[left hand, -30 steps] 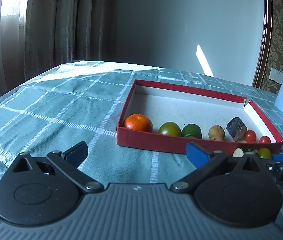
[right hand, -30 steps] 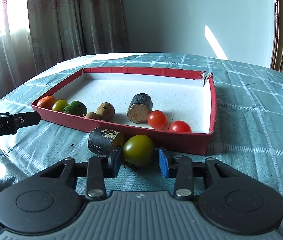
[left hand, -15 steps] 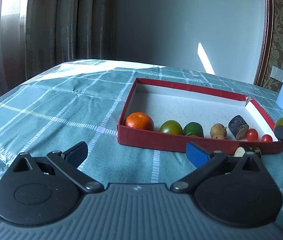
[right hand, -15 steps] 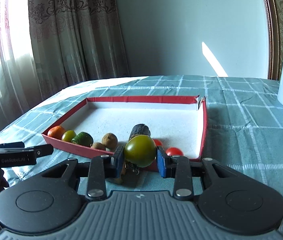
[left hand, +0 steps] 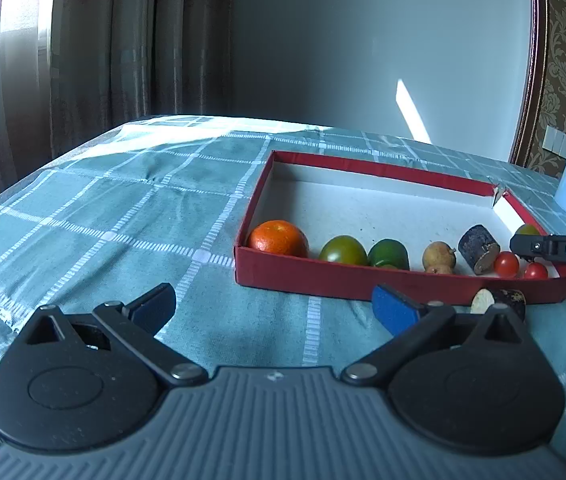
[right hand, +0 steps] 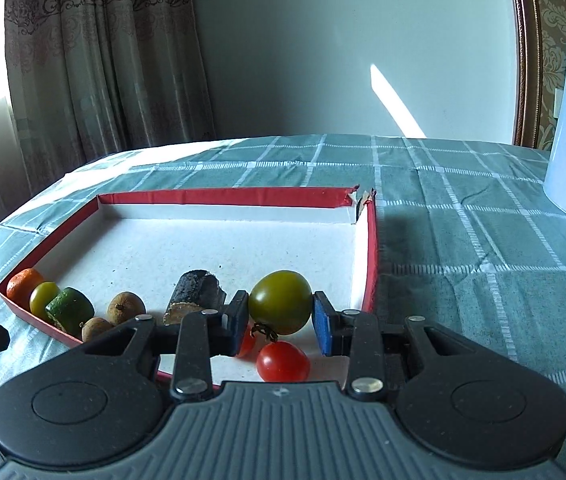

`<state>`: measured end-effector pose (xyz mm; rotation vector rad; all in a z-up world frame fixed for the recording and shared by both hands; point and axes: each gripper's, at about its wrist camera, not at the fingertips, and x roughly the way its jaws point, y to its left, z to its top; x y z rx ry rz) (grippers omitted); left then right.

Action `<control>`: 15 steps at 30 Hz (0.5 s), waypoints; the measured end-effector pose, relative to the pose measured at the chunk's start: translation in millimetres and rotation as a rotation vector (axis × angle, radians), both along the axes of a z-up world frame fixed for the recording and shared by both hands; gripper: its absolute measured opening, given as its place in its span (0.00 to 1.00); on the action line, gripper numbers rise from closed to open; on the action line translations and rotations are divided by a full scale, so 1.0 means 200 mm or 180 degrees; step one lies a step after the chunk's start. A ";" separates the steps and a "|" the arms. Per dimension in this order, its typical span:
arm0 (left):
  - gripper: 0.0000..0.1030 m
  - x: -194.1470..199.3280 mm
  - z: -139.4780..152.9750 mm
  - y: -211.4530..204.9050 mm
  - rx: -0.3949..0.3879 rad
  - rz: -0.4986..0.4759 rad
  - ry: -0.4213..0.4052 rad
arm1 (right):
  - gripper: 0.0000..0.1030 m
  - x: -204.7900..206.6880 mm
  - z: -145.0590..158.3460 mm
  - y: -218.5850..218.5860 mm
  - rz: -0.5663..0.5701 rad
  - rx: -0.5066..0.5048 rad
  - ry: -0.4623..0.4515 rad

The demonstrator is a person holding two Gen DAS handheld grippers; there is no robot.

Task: Organize fruits
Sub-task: 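Carry the yellow-green tomato into the tray and release it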

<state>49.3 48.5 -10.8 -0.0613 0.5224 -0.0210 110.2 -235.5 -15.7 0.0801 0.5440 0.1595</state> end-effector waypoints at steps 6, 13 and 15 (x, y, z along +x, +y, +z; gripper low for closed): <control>1.00 0.00 0.00 0.00 0.0006 -0.0003 0.0008 | 0.32 0.01 -0.01 0.00 -0.0041 -0.0031 -0.0055; 1.00 0.01 0.00 -0.01 0.0027 0.0006 0.0040 | 0.33 0.02 -0.03 -0.03 -0.0079 0.0096 -0.0038; 1.00 0.01 0.00 -0.01 0.0032 0.0015 0.0040 | 0.33 0.03 -0.03 -0.04 -0.0087 0.0125 -0.0032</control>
